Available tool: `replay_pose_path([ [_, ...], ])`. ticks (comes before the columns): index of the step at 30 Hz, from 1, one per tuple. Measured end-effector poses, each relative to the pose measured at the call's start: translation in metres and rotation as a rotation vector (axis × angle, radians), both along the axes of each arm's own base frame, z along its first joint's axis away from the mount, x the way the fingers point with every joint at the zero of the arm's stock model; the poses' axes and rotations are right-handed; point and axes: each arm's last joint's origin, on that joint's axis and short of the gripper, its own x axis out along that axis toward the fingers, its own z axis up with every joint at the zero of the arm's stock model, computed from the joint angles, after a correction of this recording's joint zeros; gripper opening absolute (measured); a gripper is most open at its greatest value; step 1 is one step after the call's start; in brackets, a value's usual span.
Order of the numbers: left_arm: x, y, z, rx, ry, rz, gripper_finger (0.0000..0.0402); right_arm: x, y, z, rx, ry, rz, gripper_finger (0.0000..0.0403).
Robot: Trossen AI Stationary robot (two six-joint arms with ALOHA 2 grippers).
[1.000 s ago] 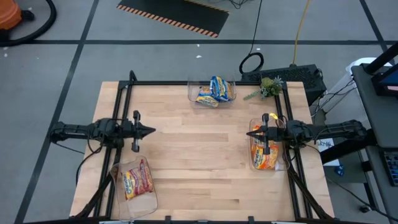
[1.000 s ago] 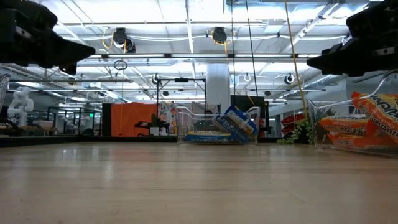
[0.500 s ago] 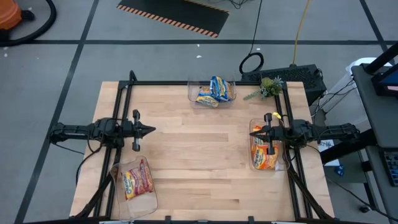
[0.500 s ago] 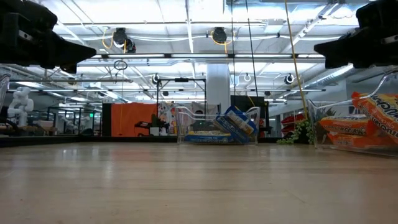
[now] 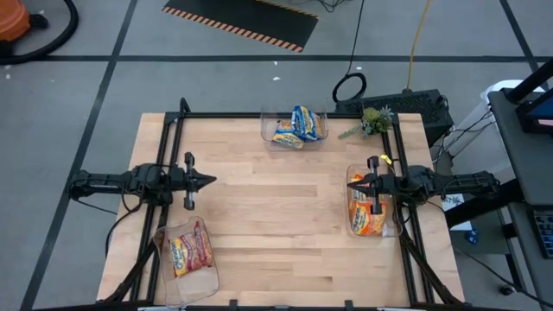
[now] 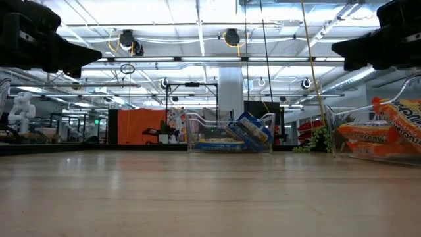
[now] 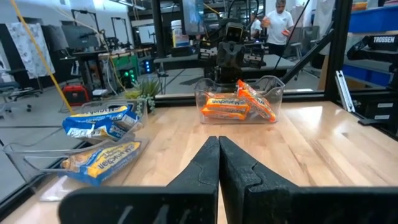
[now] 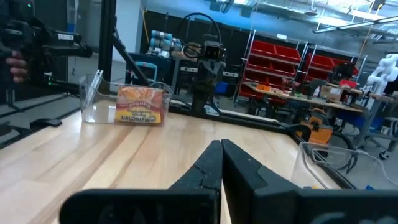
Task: Sort Maruchan noodles
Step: Return to Home Position
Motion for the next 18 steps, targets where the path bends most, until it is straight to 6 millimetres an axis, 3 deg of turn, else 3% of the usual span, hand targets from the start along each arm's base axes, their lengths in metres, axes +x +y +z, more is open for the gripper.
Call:
replay_pose_path([
  [18, 0.0001, 0.0, 0.0014, 0.01, -0.021, 0.002, 0.0001, 0.0, 0.0, 0.0001, -0.012, -0.001, -0.001, 0.0],
])
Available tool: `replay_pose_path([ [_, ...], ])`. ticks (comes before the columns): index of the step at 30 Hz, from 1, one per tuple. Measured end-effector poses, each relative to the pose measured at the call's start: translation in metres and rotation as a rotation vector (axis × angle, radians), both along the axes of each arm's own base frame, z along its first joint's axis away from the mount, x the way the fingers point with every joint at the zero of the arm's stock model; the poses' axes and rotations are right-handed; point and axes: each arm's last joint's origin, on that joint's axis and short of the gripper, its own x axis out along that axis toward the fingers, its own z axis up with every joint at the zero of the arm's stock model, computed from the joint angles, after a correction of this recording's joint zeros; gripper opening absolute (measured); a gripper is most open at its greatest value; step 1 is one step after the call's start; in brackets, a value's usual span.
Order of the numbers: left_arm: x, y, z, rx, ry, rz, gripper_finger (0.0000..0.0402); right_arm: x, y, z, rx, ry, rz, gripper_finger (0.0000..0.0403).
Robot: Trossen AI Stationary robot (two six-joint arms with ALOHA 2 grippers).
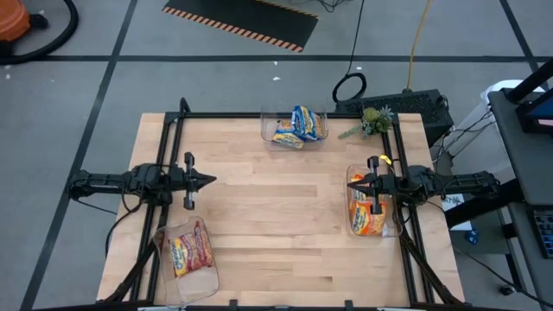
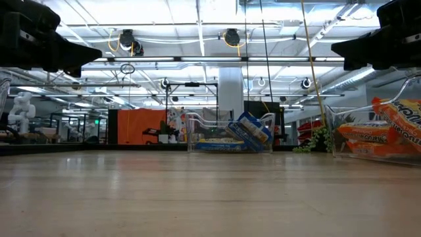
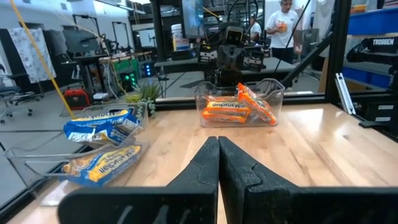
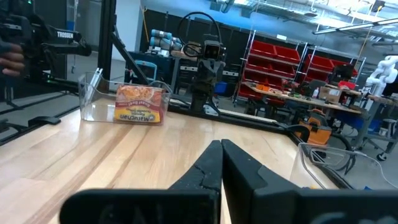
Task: Sort Maruchan noodles
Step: Return to Home Position
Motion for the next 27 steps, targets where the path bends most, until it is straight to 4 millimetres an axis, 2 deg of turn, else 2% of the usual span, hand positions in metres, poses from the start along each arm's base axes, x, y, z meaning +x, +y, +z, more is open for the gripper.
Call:
replay_pose_path([
  [6, -0.0001, 0.0, 0.0019, -0.041, -0.022, -0.004, 0.0001, 0.0, 0.0, 0.0, 0.0, 0.0, 0.0, 0.0],
  [14, -0.0002, -0.0067, 0.001, -0.07, -0.01, -0.148, 0.0001, 0.0, 0.0, 0.0, 0.0, 0.0, 0.0, 0.0],
  [17, -0.0002, -0.0082, -0.0031, -0.078, 0.036, -0.164, 0.0001, 0.0, 0.0, 0.0001, 0.0, -0.001, 0.0, 0.0],
  [22, -0.0004, -0.0092, -0.0022, -0.141, 0.028, -0.181, 0.0002, 0.0, 0.0, 0.0001, 0.0, -0.001, 0.0, 0.0],
  [27, -0.0004, -0.0091, -0.0017, -0.126, 0.023, -0.179, 0.0008, 0.0, 0.0, 0.0001, 0.0, -0.001, 0.0, 0.0],
])
